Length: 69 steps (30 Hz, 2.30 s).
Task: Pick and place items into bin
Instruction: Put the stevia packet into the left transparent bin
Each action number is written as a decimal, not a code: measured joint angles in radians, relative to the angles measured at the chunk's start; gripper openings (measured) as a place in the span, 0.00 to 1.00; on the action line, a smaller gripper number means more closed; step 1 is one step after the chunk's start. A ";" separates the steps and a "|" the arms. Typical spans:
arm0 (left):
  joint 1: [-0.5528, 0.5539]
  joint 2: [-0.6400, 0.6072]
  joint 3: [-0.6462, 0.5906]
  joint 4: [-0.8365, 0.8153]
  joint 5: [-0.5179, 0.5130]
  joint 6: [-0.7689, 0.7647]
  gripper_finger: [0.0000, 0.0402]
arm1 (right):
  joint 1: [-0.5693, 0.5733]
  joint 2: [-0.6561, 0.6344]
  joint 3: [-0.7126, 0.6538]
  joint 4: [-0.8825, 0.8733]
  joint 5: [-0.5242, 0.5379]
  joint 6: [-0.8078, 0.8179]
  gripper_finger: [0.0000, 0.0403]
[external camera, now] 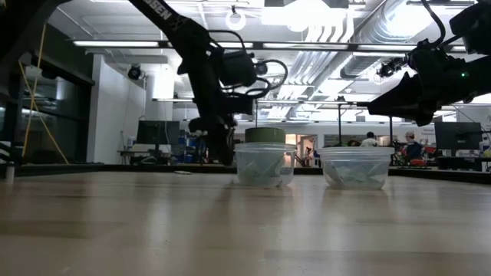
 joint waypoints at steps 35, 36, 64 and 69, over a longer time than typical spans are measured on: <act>-0.312 -0.138 0.000 0.036 -0.030 0.027 0.22 | 0.000 0.000 0.000 0.000 0.005 0.001 0.26; -0.307 -0.138 0.000 0.036 -0.016 0.027 0.27 | 0.000 0.000 0.000 0.000 0.005 0.002 0.26; 0.505 -0.162 -0.001 -0.163 0.166 -0.298 0.49 | 0.000 0.001 0.000 -0.033 0.008 0.000 0.26; 0.557 -0.098 -0.001 -0.156 0.254 -0.337 0.49 | 0.000 0.000 0.000 -0.038 0.008 -0.008 0.26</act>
